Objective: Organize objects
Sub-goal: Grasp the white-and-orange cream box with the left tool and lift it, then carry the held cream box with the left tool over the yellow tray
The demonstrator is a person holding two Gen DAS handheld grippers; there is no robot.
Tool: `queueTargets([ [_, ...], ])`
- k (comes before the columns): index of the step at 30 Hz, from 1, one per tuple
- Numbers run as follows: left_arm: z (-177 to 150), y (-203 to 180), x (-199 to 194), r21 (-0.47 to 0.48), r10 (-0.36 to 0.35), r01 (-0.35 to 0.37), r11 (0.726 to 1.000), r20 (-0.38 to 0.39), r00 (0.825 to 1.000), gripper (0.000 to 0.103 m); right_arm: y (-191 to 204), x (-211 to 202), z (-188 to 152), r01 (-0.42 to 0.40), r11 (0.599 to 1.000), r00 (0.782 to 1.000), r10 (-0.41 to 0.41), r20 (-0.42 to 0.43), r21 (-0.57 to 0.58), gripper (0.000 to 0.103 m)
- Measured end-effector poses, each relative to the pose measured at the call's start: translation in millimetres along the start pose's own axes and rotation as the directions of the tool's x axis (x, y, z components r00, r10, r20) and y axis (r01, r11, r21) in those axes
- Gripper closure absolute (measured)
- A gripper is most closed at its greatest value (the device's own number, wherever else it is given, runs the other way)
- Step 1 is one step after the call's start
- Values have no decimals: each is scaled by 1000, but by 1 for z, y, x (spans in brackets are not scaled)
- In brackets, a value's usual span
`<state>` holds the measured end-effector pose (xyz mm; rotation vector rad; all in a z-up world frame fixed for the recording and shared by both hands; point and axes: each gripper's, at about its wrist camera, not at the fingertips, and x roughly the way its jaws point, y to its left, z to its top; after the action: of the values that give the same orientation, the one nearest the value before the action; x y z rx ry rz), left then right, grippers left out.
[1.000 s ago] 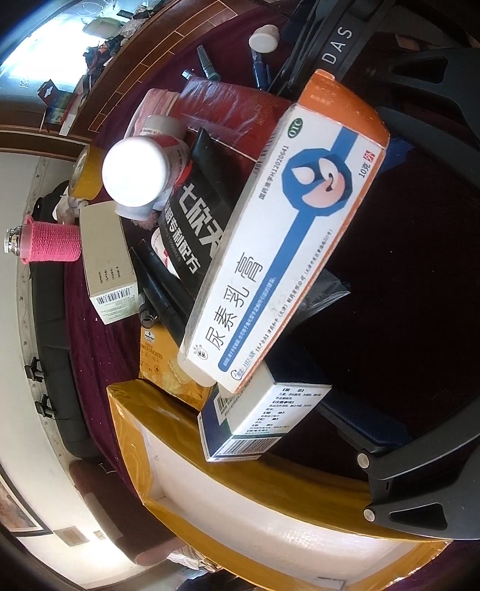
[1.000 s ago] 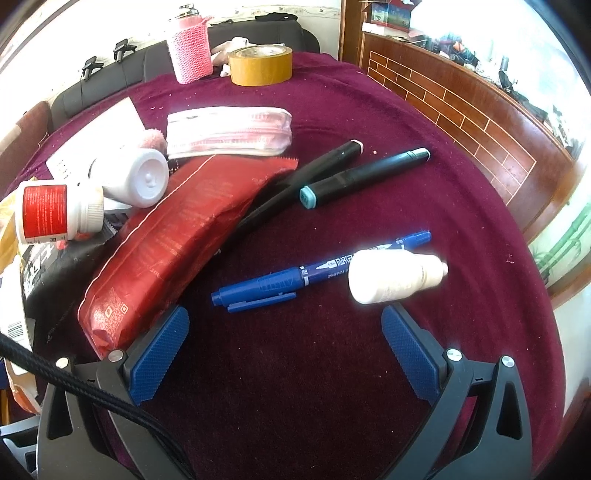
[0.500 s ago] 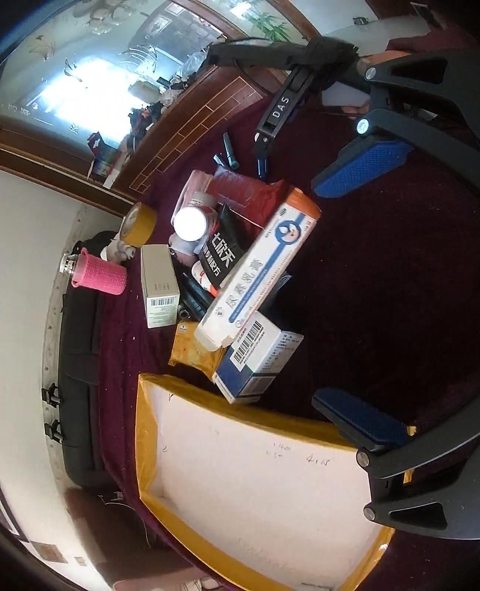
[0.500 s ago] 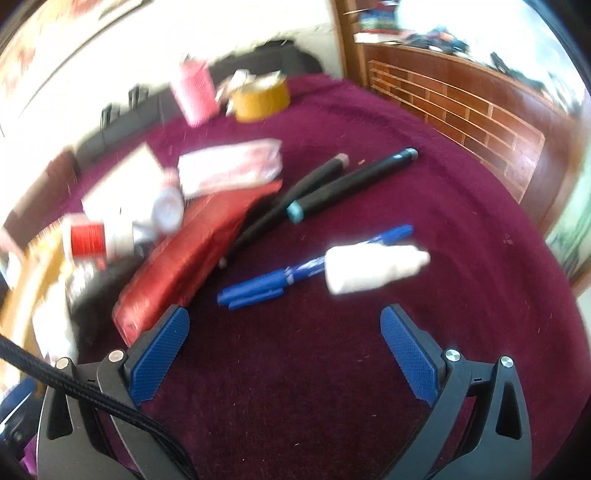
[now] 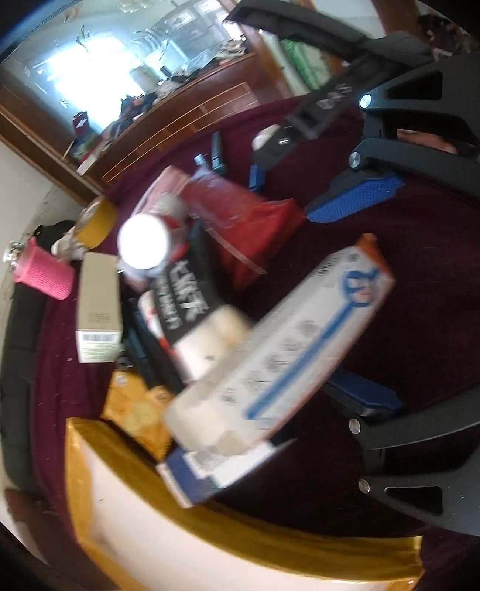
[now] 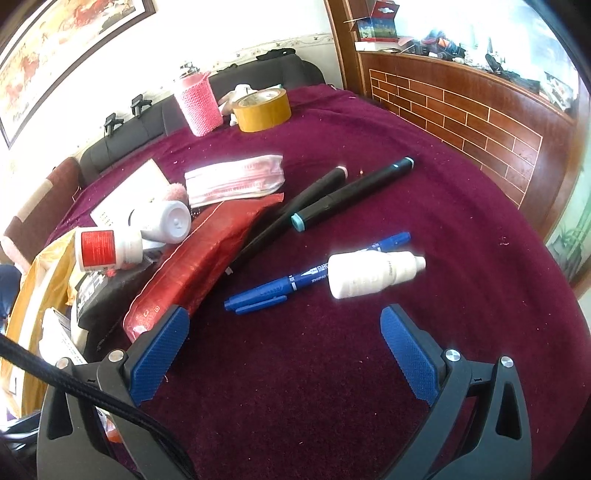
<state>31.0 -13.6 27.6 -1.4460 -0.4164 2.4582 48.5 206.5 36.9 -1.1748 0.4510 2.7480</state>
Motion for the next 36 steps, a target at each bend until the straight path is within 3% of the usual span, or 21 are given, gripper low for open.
queueTargets([
  [1,2,0,3,0,13,-13,1000,18,1000,32,1,0,0,-1,1000,1000,1,-1,-3,0],
  [3,1,-4,12,43,75,-77,996,52,996,47,2,1,-1,2,1000,1000,-2,-5,-9,0],
  [4,-2,-8,12,82,100,-106,991,78,992,66,2,2,-1,3,1000,1000,-3,-6,-11,0],
  [5,-6,-9,12,107,86,-93,990,66,994,82,2,2,-1,4,1000,1000,-4,-6,-9,0],
  [8,-11,0,-1,92,-41,36,995,52,998,90,0,3,-1,10,1000,1000,-10,-9,1,0],
  [11,-17,8,-40,126,-100,84,988,131,986,90,0,3,-1,19,1000,1000,-19,-12,0,0],
  [14,-21,22,-100,158,-147,109,981,249,957,90,1,1,-2,21,1000,1000,-21,-3,-4,0],
  [18,-25,49,-178,205,-174,103,973,369,913,90,4,-7,-2,-16,999,1000,16,19,-28,0],
  [22,-33,71,-220,216,-132,36,976,449,884,90,28,-29,-1,-76,989,997,79,18,-125,0],
  [25,-34,84,-231,197,-88,-11,980,489,868,90,65,-44,7,-209,951,978,205,-42,-227,0],
  [29,-28,105,-232,150,-69,-9,989,503,861,90,114,-33,14,-414,890,899,365,-242,-193,0],
  [31,-28,113,-235,139,-67,-5,990,508,859,90,129,-30,19,-372,902,918,323,-231,-218,2],
  [33,-32,121,-233,128,-75,11,992,504,860,90,150,-24,32,-263,914,961,220,-167,-307,2],
  [35,-36,128,-235,120,-75,16,993,507,858,90,160,-13,41,-197,920,977,155,-147,-340,9],
  [36,-38,131,-235,115,-79,24,993,505,859,90,159,-10,47,-207,924,974,163,-160,-320,15],
])
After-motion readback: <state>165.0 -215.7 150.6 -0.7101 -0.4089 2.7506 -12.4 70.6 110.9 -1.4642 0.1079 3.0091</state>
